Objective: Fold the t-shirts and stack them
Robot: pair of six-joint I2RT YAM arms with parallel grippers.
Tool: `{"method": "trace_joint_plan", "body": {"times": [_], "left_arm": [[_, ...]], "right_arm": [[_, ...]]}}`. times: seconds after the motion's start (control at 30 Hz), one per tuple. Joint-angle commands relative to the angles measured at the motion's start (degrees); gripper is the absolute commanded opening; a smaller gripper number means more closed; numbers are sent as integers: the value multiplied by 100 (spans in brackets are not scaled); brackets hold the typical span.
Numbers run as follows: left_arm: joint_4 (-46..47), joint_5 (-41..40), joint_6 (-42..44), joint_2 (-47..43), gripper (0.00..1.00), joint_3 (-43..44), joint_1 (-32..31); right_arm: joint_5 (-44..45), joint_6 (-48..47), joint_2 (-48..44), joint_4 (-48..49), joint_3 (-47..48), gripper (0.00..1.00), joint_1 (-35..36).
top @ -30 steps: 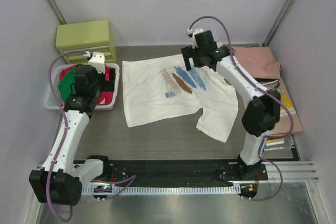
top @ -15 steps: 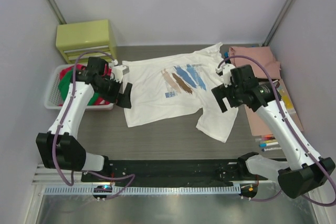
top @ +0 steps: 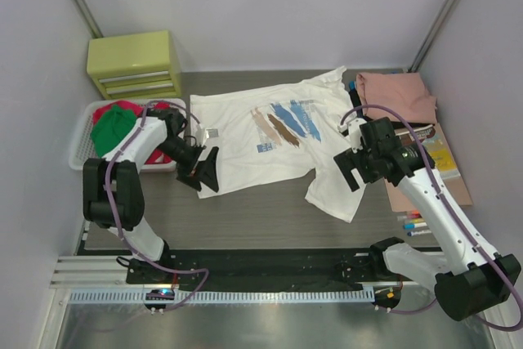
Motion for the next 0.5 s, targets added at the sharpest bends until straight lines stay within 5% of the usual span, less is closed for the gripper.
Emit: {"method": "trace_joint_plan", "body": {"times": [0.0, 0.2, 0.47], "left_arm": [[71, 487, -227, 209, 100, -67, -38], [668, 365, -974, 438, 100, -110, -38], [1715, -1454, -2372, 262, 100, -426, -11]], "right_arm": [[-109, -31, 15, 293, 105, 100, -20], [-109, -74, 68, 372, 44, 100, -29], [-13, -171, -125, 425, -35, 100, -29]]}}
